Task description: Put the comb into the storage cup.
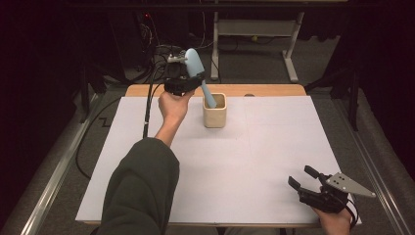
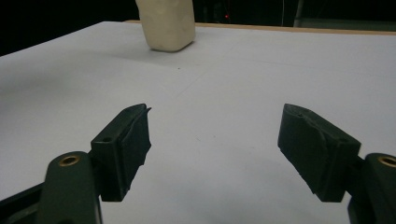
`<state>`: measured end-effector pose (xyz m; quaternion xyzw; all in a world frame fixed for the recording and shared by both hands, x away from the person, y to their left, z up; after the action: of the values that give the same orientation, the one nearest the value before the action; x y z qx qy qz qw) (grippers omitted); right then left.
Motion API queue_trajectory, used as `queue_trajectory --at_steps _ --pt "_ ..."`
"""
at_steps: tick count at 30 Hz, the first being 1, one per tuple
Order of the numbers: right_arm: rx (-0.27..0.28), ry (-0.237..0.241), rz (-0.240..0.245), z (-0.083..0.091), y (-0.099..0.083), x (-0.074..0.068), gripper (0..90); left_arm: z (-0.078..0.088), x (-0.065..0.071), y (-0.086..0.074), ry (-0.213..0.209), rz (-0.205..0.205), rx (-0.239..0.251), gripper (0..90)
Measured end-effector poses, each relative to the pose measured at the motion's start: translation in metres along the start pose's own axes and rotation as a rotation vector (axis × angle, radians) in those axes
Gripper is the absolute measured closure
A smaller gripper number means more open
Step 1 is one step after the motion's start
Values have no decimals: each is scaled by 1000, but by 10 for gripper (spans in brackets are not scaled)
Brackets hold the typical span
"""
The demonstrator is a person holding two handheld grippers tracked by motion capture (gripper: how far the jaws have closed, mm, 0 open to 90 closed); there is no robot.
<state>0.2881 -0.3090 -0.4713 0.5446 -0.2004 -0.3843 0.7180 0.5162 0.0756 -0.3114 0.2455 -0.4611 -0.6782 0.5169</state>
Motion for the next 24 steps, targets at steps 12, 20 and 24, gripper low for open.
queue_trajectory --at_steps 12,20,24 --pt "1 2 1 0 0 0 257 -12 4 -10 -2 -10 -28 527" --pt "2 3 -1 0 0 0 258 -19 7 -17 -7 -12 -48 526" --pt "4 2 0 0 0 0 258 -23 8 -20 -9 -13 -55 525"
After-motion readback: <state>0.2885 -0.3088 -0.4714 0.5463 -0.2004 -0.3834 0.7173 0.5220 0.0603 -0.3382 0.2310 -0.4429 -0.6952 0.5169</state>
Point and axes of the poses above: each handheld gripper's, and its own axes: z roughly backward along the jaws, y roughly out of its top, x roughly to its right, the point moved 4 cm from there along -z, roughly forward along the jaws, and after that the axes turned 8 degrees about y, right-handed, at the moved point
